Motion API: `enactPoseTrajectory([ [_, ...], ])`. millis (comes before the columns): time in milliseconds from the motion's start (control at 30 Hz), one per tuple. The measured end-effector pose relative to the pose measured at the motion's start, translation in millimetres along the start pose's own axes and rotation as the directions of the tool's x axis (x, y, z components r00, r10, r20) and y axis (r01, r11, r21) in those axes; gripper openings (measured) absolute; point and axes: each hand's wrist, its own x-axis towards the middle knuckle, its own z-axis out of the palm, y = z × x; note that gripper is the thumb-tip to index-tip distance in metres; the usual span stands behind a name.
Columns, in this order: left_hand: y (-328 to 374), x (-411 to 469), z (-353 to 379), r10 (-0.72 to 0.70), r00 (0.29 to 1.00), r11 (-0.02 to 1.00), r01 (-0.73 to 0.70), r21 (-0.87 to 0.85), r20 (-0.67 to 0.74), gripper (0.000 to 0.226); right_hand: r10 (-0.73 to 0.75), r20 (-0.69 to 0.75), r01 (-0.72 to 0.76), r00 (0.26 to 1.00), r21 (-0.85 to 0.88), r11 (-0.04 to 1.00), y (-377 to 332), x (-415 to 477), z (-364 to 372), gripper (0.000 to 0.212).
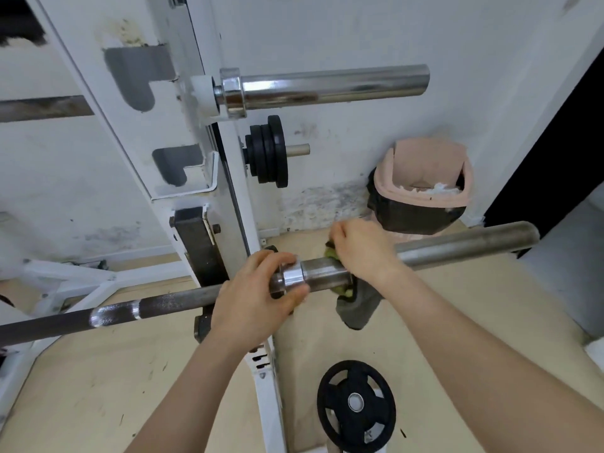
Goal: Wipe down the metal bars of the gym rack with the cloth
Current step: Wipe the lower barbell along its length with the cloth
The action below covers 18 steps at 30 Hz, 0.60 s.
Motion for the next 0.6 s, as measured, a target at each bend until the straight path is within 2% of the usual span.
enactPoseTrajectory([
  [67, 2.1, 0.2, 1.7, -0.009, 1.0, 1.0, 0.009, -0.015, 0.0, 0.023, -0.032, -0.08, 0.032, 0.996, -0.001, 0.999, -35.3, -17.2, 23.6, 0.014],
  [100, 3.3, -0.9, 2.5, -0.02, 1.0, 1.0, 0.02, 0.014, -0.008, 0.023, -0.048, -0.129, 0.048, 0.991, -0.001, 0.999, -46.2, -27.4, 33.3, 0.008],
  [200, 4.4, -0.3, 4.3, -0.046, 0.999, 0.999, 0.047, 0.026, -0.02, 0.046, -0.159, -0.322, 0.195, 0.933, 0.083, 0.977, -35.0, -48.2, 42.6, 0.013],
  [233, 4.3, -0.1, 6.1, -0.019, 1.0, 0.996, 0.019, 0.083, -0.004, 0.058, -0.221, -0.339, 0.262, 0.914, 0.078, 0.962, -21.5, -52.4, 37.5, 0.014],
  [300, 1.3, 1.1, 11.4, 0.033, 0.999, 0.976, -0.035, 0.213, 0.011, 0.074, -0.289, -0.255, 0.303, 0.923, 0.016, 0.953, 7.2, -54.9, 21.3, 0.022],
  [333, 1.3, 1.6, 12.7, 0.045, 0.999, 0.971, -0.044, 0.234, 0.002, 0.075, -0.274, -0.207, 0.272, 0.939, -0.036, 0.962, 23.5, -49.7, 14.1, 0.027],
  [400, 2.1, 1.8, 14.7, 0.061, 0.998, 0.979, -0.055, 0.196, -0.022, 0.07, -0.132, -0.17, 0.107, 0.977, -0.147, 0.983, 57.8, -31.9, 1.7, 0.038],
  [467, 4.2, 3.5, 14.7, 0.042, 0.999, 0.989, -0.041, 0.143, -0.004, 0.058, 0.045, -0.156, -0.071, 0.987, -0.165, 0.984, 75.2, -15.7, -9.5, 0.039],
  [500, 5.5, 6.4, 13.2, 0.027, 0.999, 0.993, -0.029, 0.117, 0.018, 0.051, 0.088, -0.117, -0.109, 0.989, -0.184, 0.977, 72.7, -10.7, -11.6, 0.039],
  [533, 6.0, 10.3, 11.3, 0.005, 0.999, 0.996, -0.009, 0.09, 0.044, 0.047, 0.097, -0.05, -0.105, 0.994, -0.22, 0.97, 62.7, -7.6, -11.1, 0.039],
  [600, 6.6, 16.4, 6.0, -0.044, 0.996, 0.999, 0.041, 0.035, 0.08, 0.045, -0.034, -0.005, 0.031, 0.999, -0.246, 0.969, 27.4, -10.0, 4.0, 0.029],
])
